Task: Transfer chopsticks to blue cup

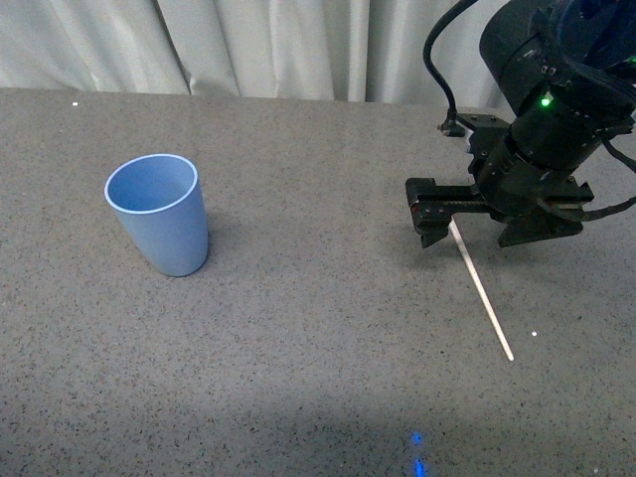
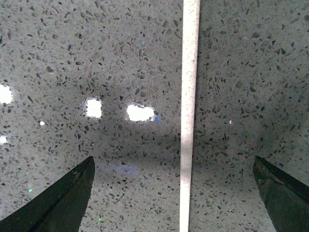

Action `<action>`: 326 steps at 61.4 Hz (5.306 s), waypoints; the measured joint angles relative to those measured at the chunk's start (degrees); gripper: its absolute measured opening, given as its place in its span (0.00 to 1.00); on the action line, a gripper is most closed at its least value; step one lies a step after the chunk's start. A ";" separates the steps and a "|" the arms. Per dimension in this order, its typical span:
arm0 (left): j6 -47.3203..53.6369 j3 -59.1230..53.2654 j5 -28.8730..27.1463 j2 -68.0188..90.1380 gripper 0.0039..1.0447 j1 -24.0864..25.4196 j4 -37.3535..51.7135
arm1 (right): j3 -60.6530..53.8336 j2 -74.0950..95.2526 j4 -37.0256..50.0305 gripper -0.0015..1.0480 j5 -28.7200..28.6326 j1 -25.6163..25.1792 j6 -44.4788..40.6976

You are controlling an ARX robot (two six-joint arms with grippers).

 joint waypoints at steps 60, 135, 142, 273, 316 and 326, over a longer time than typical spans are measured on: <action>0.00 0.00 0.00 0.00 0.94 0.00 0.00 | -16.85 -14.95 33.07 0.01 -2.40 2.75 -4.68; 0.00 0.00 0.00 0.00 0.94 0.00 0.00 | -3.89 1.29 75.43 0.01 -26.84 22.08 0.00; 0.00 0.00 0.00 0.00 0.94 0.00 0.00 | -4.44 1.86 75.01 0.01 -26.12 22.34 -0.11; 0.02 0.00 0.02 0.02 0.94 0.00 0.00 | -81.99 -72.11 84.48 0.01 2.95 -14.16 -7.87; 0.00 0.00 0.00 0.02 0.94 0.00 0.00 | -86.58 -102.90 58.95 0.01 2.71 -14.21 -7.87; 0.00 0.00 0.00 0.02 0.94 0.00 0.00 | -86.60 -108.32 53.92 0.01 2.69 -14.21 -7.87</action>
